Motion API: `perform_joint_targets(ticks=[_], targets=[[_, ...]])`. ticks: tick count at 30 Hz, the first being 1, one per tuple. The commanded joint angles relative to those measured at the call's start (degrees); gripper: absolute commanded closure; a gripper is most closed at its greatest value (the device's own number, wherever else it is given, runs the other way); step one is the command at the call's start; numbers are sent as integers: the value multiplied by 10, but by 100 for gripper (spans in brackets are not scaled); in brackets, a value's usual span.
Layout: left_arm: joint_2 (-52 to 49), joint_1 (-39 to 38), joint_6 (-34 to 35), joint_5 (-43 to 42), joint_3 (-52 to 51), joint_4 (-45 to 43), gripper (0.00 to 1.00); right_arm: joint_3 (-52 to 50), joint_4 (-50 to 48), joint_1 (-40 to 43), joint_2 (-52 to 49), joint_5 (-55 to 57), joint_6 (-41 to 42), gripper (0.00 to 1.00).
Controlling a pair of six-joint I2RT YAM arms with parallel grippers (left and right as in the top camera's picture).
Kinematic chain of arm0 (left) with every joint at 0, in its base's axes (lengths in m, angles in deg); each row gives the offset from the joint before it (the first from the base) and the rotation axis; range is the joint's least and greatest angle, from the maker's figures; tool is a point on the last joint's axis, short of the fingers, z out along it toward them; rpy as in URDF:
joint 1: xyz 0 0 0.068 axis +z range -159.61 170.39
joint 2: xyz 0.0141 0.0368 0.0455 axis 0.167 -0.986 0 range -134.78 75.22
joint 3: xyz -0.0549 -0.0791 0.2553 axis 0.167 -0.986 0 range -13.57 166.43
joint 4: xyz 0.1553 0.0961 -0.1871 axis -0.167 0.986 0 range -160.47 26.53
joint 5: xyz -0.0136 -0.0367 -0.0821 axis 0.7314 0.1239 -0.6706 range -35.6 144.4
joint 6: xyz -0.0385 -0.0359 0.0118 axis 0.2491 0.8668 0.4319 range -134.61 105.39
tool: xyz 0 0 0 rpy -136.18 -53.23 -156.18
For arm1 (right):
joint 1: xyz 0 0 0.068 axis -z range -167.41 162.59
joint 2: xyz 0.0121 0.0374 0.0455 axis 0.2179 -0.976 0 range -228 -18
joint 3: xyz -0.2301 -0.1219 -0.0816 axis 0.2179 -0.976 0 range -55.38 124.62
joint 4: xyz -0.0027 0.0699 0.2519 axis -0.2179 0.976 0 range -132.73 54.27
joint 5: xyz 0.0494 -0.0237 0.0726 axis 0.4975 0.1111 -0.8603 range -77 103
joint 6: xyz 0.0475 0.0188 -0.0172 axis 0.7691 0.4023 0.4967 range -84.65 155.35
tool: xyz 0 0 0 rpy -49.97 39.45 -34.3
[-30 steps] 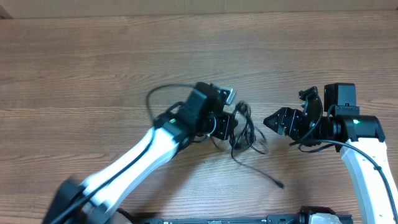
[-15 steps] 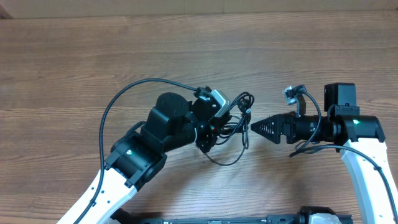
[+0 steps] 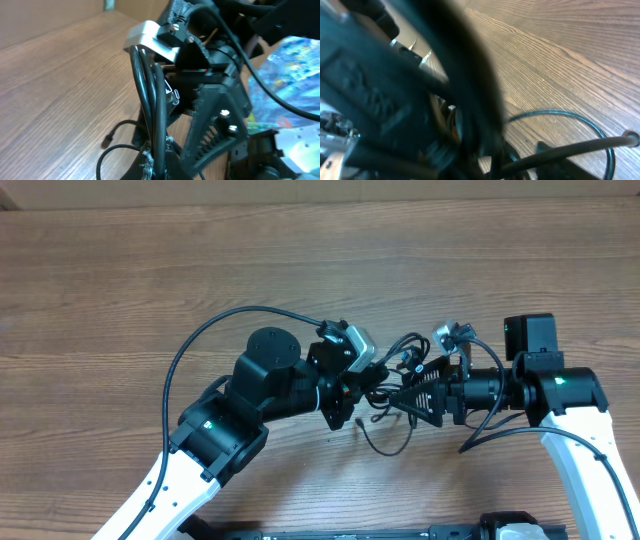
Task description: Untangle cables
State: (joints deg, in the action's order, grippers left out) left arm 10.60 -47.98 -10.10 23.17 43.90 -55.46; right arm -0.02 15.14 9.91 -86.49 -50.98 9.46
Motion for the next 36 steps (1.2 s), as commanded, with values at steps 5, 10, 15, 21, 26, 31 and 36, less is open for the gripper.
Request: perform_joint_targets(ticks=[5,10,15,21,26,31,36], targets=[[10,17,104,36,3,0,96,-1,-3,-3,10,-17,-27,76],[10,62,199,95,3,37,96,-1,12,-3,10,-17,-27,96],[10,112,256,96,3,88,96,-1,16,-3,10,-17,-27,96],[10,153,279,86,3,110,96,-1,18,-3,10,-17,-27,96],[10,153,256,52,3,105,96,-1,18,-2,10,-17,-26,96],[11,153,134,-55,3,88,96,-1,-22,-1,10,22,78,96],[17,153,33,-149,3,109,96,-1,-92,-1,10,70,202,96]])
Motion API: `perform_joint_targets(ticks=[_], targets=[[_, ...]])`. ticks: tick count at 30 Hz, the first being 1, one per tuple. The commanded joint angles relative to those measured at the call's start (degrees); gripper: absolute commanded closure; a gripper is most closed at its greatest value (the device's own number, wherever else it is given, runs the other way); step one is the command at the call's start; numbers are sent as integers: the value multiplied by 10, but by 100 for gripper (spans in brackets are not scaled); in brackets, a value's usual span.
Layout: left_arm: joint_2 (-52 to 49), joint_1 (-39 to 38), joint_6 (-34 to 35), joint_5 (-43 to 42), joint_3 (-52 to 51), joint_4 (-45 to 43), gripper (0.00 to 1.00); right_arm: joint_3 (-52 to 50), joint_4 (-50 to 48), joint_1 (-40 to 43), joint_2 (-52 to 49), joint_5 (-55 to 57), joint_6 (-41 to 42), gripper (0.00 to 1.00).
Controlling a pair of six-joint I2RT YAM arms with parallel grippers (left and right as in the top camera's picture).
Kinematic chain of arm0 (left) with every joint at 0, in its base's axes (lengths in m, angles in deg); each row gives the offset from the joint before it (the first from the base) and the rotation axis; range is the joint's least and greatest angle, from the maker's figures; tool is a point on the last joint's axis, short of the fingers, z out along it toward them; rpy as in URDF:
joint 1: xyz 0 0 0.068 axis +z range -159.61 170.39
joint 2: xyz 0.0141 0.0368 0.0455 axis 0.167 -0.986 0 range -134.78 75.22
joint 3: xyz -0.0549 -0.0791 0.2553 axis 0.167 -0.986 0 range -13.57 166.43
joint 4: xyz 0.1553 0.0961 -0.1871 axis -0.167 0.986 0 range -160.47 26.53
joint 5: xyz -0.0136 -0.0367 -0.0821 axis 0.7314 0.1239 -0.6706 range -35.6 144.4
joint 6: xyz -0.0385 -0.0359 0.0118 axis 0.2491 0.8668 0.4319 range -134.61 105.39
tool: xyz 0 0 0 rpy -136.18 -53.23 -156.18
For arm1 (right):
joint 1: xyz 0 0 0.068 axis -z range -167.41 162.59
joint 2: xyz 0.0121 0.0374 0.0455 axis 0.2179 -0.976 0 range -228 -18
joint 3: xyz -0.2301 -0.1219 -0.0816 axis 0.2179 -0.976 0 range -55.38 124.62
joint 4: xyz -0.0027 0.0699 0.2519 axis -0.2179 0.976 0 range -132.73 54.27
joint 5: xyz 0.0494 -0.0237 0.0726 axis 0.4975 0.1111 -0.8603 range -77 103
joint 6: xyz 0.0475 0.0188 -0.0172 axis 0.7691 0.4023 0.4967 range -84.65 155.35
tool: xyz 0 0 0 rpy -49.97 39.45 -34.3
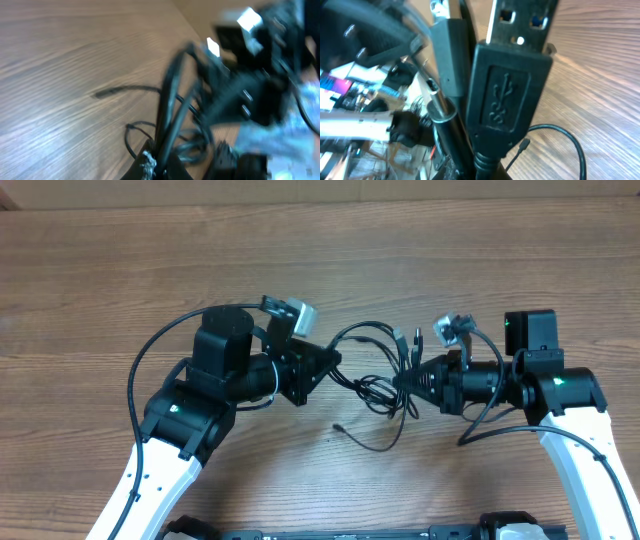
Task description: Untangle cables
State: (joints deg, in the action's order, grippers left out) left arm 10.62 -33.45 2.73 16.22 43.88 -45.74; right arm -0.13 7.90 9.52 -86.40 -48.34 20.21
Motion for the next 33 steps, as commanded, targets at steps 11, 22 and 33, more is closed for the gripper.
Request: perform_joint_targets(ticks=[11,22,33], targets=[[56,14,-125,-77,4,20,96,0,-66,53,9,43,120,96],[126,14,-124,-80,4,-12,96,0,-30,99,9,40,207,0],[140,14,-124,-62,4,-16,96,0,-8,98,9,-82,97,0]])
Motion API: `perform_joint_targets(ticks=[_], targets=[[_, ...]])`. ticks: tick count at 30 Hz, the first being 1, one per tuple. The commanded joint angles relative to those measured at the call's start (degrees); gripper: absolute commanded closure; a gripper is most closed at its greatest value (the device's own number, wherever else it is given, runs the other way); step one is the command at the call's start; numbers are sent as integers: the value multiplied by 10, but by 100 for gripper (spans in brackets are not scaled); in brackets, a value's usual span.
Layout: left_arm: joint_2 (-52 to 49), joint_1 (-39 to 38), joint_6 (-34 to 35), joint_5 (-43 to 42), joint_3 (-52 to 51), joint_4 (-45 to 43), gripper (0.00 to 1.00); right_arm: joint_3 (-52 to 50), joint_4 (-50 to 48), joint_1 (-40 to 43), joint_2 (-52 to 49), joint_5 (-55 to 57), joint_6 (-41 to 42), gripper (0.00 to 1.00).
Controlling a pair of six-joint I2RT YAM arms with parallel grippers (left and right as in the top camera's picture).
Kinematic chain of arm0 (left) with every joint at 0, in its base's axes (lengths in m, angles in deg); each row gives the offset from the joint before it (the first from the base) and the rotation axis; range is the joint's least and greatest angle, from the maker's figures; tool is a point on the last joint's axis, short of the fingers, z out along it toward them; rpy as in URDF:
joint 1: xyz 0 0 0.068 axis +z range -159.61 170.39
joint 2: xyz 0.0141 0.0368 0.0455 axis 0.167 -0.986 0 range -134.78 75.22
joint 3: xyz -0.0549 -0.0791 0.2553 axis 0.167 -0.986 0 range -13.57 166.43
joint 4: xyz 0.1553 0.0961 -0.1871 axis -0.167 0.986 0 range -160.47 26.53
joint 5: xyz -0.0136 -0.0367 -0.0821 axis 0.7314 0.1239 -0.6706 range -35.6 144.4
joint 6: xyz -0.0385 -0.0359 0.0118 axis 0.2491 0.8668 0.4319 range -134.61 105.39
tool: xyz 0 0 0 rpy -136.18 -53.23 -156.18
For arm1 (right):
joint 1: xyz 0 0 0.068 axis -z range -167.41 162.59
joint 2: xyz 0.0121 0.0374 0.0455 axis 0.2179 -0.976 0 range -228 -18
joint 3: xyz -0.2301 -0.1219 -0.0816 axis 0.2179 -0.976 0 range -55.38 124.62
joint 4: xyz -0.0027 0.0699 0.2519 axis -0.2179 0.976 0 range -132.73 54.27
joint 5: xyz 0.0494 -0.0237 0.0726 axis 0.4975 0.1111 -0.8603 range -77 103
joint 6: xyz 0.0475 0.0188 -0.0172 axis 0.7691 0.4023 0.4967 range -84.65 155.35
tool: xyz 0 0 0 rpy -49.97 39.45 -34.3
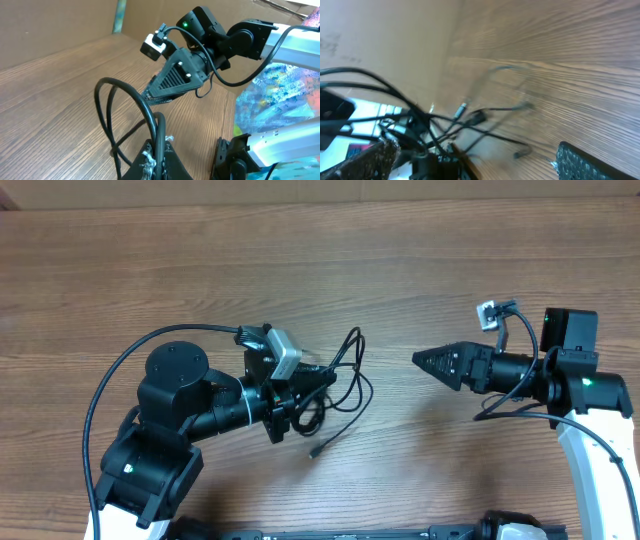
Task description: Untangle cables
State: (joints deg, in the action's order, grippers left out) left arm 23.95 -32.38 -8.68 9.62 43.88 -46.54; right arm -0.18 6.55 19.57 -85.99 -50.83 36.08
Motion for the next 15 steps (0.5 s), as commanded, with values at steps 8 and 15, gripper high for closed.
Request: perform_joint_targets(ticks=[8,15], targets=[[5,3,82,114,4,-9,96,0,49,-3,5,-71,-103,0],[-2,3,183,167,4,-28,96,0,89,-3,5,-104,-103,0]])
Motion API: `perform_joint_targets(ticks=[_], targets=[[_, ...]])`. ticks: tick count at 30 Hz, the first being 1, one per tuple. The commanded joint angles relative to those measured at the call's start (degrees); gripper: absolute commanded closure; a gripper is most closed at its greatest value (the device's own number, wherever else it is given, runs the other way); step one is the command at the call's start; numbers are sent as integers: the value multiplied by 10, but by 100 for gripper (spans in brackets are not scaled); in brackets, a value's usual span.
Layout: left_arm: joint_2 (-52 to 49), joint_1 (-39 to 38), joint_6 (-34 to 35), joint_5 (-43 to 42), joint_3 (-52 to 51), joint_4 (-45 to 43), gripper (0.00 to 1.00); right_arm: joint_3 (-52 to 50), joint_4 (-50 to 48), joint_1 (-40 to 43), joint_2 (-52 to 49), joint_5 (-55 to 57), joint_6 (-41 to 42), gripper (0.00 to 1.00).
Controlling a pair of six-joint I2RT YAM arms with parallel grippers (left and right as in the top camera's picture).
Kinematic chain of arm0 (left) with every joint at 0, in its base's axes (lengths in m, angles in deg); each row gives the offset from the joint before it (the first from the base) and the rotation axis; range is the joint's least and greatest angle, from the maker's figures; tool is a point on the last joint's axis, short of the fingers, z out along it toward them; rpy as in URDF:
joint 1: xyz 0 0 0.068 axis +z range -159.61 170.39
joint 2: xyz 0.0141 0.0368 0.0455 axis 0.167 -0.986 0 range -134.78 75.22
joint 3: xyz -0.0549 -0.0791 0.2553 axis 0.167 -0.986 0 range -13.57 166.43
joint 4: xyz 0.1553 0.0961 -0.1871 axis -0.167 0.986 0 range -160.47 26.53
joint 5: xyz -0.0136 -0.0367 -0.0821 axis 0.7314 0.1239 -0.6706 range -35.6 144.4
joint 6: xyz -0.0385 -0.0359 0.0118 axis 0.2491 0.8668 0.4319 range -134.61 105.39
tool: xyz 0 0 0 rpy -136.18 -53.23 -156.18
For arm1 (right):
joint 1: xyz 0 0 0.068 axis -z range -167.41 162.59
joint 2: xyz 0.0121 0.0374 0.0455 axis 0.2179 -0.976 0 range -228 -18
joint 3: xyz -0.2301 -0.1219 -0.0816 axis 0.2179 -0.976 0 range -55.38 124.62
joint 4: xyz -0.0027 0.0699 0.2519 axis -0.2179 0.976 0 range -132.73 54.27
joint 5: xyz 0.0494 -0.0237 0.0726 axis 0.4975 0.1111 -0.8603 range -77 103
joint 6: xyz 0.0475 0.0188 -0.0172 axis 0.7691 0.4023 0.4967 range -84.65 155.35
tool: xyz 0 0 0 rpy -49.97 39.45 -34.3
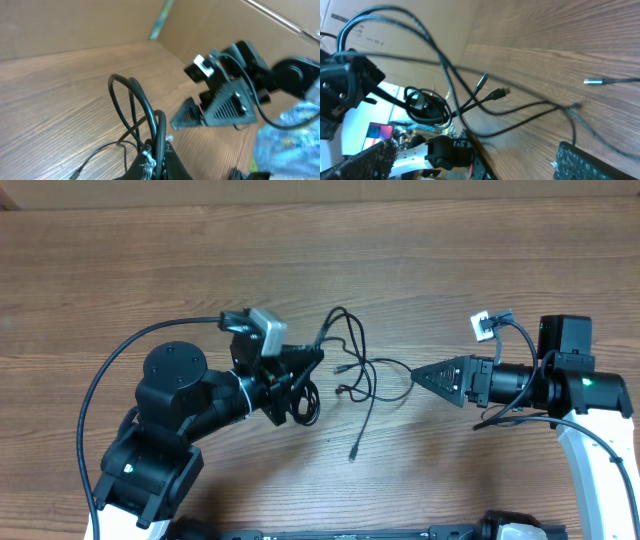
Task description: Untangle cables
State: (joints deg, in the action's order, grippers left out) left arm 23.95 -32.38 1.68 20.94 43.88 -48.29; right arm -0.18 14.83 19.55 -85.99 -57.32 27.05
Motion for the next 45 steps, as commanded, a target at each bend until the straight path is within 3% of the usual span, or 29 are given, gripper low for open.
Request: perform_joint_targets(ticks=[1,11,18,30,45], targets=[[-4,3,96,64,4,-11,96,0,11,-3,5,-55,-12,0],[-34,3,237,74,4,-78,96,0,12,-81,5,-108,-12,0],[-40,3,279,-25,4,-131,96,0,-50,-160,5,-68,-12,0],[-44,-14,311,-71,3,-154,96,0,-173,-227,2,-51,55,0],[-55,-71,345,-71,3,-189,96,0,-199,-253,-15,-51,55,0]])
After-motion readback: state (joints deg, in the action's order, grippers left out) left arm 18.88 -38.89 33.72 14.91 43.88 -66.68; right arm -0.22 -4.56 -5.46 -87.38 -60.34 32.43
